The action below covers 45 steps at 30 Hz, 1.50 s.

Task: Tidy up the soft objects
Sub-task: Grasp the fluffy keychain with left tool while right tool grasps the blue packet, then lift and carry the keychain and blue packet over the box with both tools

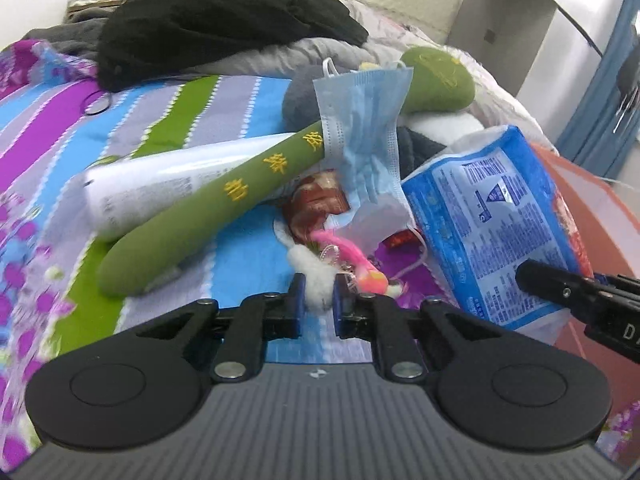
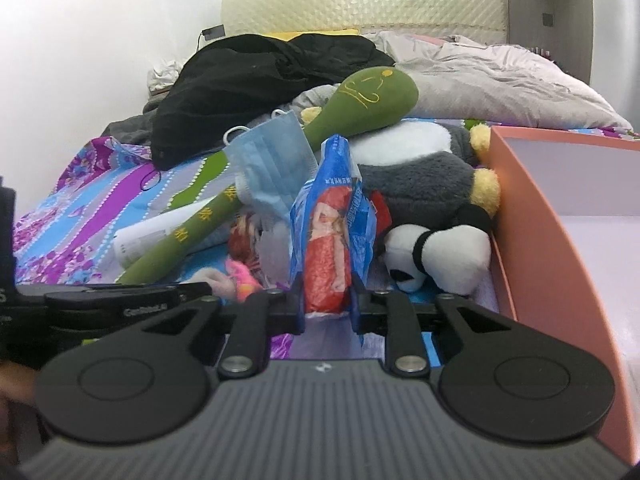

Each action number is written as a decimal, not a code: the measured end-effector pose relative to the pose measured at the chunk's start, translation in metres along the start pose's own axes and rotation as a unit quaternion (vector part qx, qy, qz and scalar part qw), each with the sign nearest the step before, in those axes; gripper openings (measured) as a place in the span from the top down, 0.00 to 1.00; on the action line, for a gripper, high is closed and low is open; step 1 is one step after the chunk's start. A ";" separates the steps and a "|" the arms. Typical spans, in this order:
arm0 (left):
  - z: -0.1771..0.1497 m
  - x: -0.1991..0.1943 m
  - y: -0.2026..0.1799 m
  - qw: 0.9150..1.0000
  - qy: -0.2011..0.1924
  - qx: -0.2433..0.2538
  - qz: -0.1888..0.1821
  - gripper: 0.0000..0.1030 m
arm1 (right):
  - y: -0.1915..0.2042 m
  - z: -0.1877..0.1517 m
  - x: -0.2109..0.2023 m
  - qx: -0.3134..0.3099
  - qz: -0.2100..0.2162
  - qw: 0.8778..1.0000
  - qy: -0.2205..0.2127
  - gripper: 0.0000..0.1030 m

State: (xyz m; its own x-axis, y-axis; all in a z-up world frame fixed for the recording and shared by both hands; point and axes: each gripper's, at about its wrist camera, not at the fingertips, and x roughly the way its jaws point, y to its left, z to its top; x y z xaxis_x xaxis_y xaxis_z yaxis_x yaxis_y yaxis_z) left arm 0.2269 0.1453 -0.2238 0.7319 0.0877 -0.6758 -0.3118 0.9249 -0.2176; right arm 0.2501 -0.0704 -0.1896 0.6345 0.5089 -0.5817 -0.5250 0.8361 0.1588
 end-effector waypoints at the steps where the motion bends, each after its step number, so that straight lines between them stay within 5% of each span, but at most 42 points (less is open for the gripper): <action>1: -0.005 -0.009 0.000 1.000 -0.001 -0.005 -0.001 0.85 | 0.001 -0.002 -0.005 -0.001 -0.001 1.000 -0.001 0.77; 10: -0.045 -0.067 0.004 0.999 0.004 -0.043 -0.003 0.85 | 0.007 -0.021 -0.051 -0.004 -0.015 1.000 0.003 0.77; 21: -0.097 -0.104 0.000 0.997 0.059 -0.045 -0.012 0.83 | 0.011 -0.061 -0.090 0.001 -0.004 0.997 0.072 0.77; 23: -0.104 -0.105 -0.002 0.997 0.066 -0.037 -0.013 0.77 | 0.007 -0.066 -0.091 0.013 -0.004 0.997 0.081 0.76; 27: -0.107 -0.108 -0.004 0.998 0.066 -0.018 0.000 0.46 | -0.001 -0.069 -0.084 0.038 -0.009 0.995 0.097 0.70; 30: -0.104 -0.109 -0.004 0.998 0.064 0.000 0.003 0.45 | -0.002 -0.069 -0.080 0.040 -0.006 0.995 0.093 0.57; 45: -0.081 -0.082 -0.017 0.989 0.074 0.126 -0.001 0.39 | -0.008 -0.061 -0.053 0.037 -0.028 0.992 0.115 0.57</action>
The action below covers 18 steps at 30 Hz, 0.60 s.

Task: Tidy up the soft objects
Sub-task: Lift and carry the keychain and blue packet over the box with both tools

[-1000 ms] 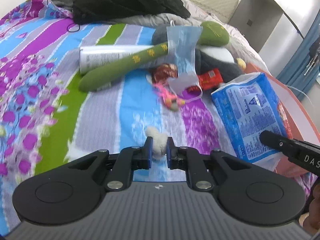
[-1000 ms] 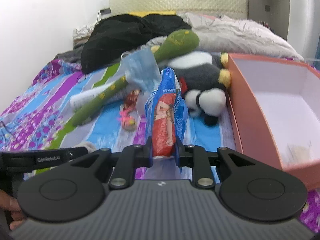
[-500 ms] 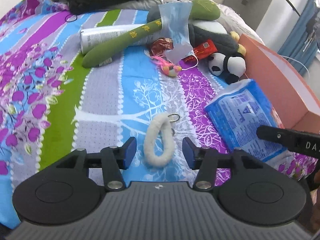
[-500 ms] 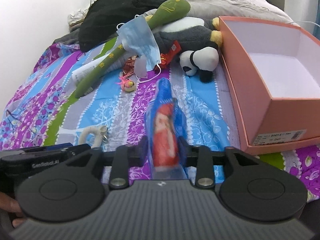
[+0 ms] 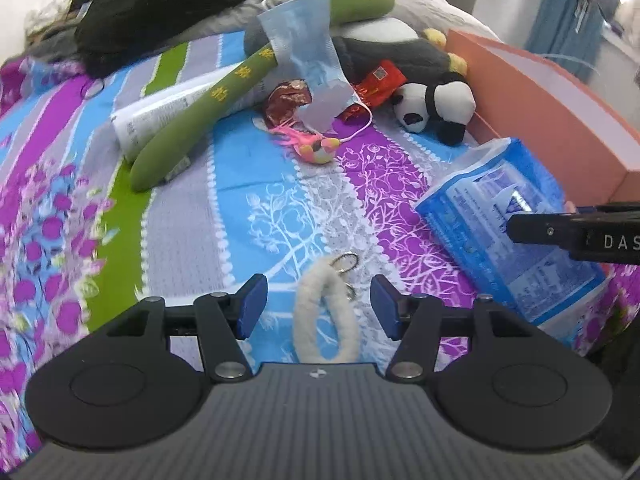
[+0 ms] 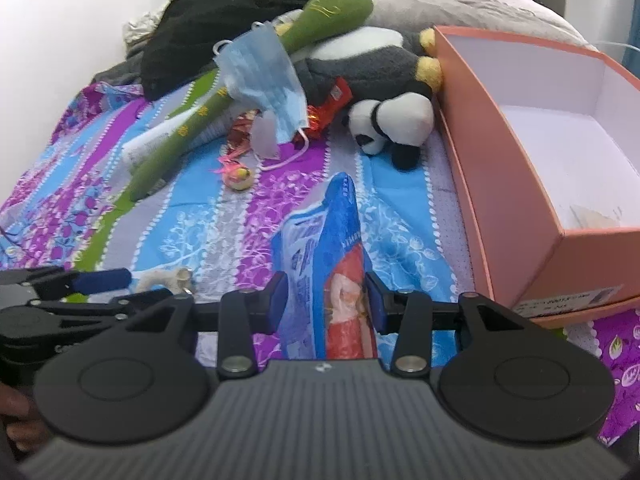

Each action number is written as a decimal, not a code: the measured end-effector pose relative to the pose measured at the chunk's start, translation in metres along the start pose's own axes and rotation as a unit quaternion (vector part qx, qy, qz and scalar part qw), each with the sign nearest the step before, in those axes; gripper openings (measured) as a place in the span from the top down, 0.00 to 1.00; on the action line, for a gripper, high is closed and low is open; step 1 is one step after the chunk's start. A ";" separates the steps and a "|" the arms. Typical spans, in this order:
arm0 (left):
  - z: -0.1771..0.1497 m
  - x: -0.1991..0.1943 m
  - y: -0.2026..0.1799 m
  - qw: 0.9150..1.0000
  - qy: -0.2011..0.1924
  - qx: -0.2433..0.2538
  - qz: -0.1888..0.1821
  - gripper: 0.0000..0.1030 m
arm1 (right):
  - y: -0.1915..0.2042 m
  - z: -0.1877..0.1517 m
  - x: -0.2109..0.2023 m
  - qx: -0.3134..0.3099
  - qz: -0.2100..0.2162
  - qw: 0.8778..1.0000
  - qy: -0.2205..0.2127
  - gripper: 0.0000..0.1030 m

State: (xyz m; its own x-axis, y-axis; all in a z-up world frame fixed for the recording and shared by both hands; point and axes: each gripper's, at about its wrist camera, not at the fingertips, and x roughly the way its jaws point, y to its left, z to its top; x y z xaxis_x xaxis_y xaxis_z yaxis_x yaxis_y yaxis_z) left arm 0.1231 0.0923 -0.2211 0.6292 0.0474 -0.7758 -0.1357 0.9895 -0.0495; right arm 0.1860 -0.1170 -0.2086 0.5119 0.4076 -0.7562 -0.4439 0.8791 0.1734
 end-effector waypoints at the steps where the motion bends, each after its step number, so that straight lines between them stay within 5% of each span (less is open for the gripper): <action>1: 0.000 0.001 0.000 1.000 -0.001 0.008 -0.002 0.40 | 0.000 -0.001 0.002 0.001 0.000 1.000 0.004 0.60; 4: 0.001 0.003 -0.002 1.000 -0.002 0.022 -0.009 0.43 | -0.001 0.000 0.003 0.011 0.008 1.000 0.014 0.81; 13: -0.012 0.018 -0.013 1.000 0.005 0.029 0.010 0.70 | -0.005 0.000 -0.019 -0.018 -0.019 1.000 -0.013 0.85; 18: -0.011 0.027 -0.004 0.999 0.011 -0.043 0.004 0.88 | -0.008 -0.010 -0.018 -0.023 -0.016 1.000 -0.007 0.85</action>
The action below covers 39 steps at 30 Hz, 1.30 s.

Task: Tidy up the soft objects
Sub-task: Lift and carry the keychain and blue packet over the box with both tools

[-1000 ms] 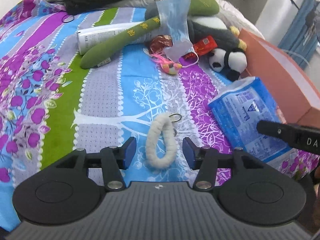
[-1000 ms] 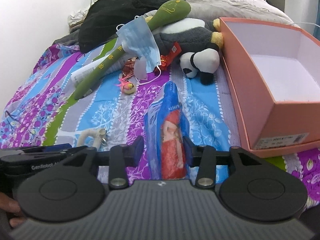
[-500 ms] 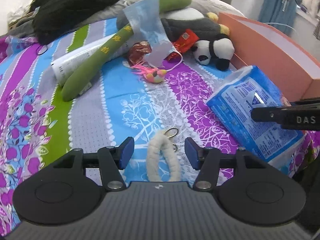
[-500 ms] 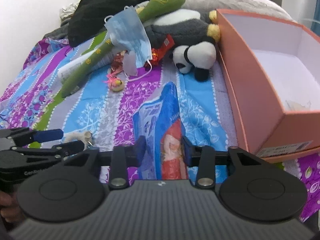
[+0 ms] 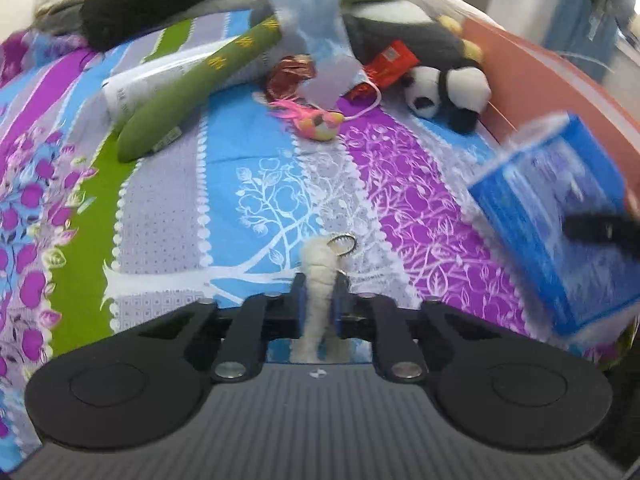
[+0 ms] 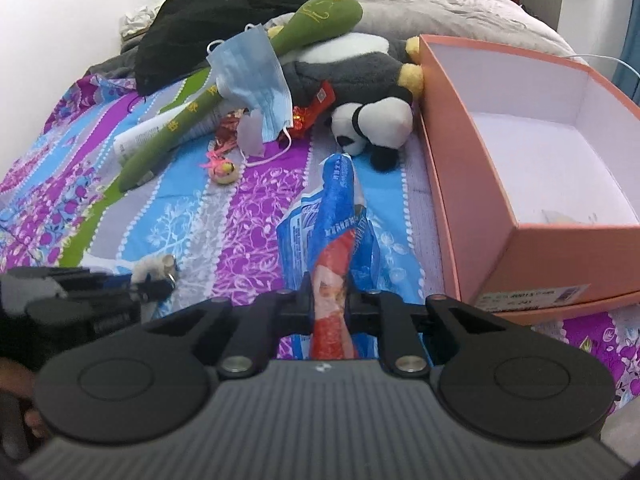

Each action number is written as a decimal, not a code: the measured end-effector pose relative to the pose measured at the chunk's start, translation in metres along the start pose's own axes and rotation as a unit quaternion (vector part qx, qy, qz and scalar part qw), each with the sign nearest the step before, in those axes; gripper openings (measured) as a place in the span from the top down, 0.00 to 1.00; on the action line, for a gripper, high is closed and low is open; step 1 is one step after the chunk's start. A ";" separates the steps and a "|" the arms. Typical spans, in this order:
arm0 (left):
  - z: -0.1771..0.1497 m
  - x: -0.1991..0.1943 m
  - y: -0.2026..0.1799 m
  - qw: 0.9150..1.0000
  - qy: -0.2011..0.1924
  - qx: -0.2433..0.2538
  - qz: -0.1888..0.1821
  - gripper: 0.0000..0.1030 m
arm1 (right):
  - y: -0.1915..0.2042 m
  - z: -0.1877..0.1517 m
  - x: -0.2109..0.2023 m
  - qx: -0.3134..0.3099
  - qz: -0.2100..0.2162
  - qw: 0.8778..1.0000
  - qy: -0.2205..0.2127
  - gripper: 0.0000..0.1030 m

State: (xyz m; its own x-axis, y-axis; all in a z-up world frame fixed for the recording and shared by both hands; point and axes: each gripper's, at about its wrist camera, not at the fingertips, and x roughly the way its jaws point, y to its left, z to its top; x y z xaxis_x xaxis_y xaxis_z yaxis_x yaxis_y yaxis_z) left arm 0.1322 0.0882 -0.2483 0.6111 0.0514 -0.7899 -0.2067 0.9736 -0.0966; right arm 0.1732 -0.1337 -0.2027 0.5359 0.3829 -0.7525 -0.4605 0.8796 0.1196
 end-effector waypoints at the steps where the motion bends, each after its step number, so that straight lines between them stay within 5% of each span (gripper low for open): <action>1: 0.001 -0.001 0.000 1.000 -0.003 -0.004 0.001 0.89 | 0.000 -0.001 0.000 0.000 0.002 1.000 0.002 0.85; 18: 0.023 -0.087 -0.019 0.996 -0.069 -0.055 -0.013 0.90 | 0.004 0.012 -0.065 0.002 0.019 0.998 -0.060 0.86; 39: 0.025 -0.163 -0.095 0.992 -0.101 -0.015 -0.081 0.90 | -0.025 0.006 -0.154 0.032 -0.005 0.991 -0.133 0.86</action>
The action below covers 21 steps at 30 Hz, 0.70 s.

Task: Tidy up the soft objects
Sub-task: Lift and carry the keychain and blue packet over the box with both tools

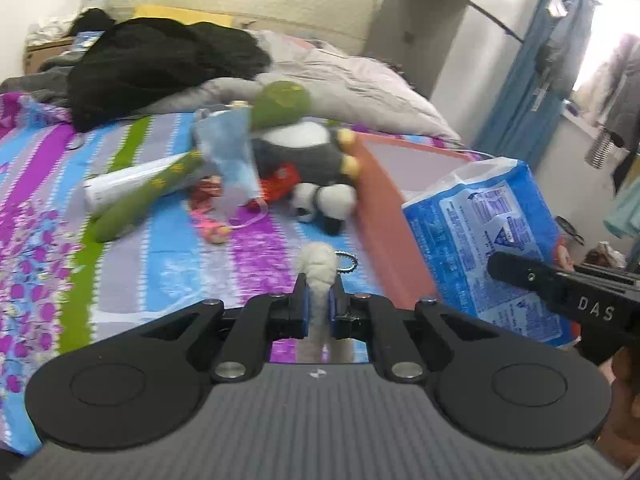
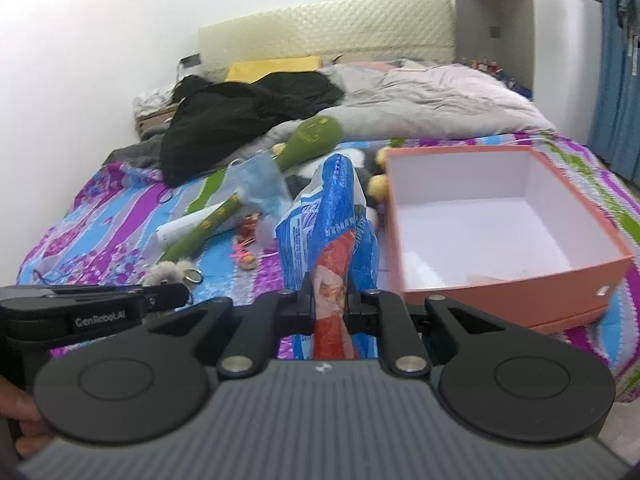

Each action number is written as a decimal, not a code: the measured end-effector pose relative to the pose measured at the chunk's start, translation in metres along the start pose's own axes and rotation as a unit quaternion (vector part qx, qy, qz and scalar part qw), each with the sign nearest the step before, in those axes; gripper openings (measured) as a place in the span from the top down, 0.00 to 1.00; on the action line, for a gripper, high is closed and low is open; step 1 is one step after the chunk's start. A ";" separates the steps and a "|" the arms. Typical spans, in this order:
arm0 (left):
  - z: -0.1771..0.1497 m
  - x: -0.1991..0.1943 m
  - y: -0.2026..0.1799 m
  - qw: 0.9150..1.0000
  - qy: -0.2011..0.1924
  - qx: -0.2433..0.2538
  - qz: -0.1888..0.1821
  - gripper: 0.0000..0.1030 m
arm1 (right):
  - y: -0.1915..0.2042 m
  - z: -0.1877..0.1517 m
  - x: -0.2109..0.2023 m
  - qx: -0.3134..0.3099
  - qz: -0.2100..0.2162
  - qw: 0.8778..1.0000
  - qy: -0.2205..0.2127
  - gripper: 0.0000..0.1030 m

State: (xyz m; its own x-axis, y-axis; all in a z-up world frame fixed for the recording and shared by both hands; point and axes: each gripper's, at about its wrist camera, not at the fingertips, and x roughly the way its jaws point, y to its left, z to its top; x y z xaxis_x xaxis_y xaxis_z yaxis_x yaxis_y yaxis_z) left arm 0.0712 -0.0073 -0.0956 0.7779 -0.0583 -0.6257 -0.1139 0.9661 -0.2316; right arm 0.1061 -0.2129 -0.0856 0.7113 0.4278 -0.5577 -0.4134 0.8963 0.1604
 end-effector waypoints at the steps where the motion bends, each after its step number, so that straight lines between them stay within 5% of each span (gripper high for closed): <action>1: 0.001 0.000 -0.007 1.000 0.001 0.005 -0.009 0.90 | -0.005 -0.001 -0.006 0.004 -0.006 1.000 -0.003 0.86; 12: 0.014 0.022 -0.085 0.997 0.000 0.038 -0.071 0.89 | -0.051 -0.001 -0.036 0.039 -0.052 0.998 -0.022 0.86; 21: 0.083 0.049 -0.141 0.991 0.006 0.072 -0.110 0.89 | -0.102 0.050 -0.004 0.088 -0.054 0.994 -0.033 0.85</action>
State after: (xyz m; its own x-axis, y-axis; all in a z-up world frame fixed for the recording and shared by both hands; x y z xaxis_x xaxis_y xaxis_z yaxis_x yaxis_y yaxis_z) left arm 0.1764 -0.1253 -0.0323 0.7662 -0.2739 -0.5813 0.1473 0.9554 -0.2559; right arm 0.1745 -0.3004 -0.0590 0.7842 0.3293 -0.5259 -0.2307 0.9415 0.2455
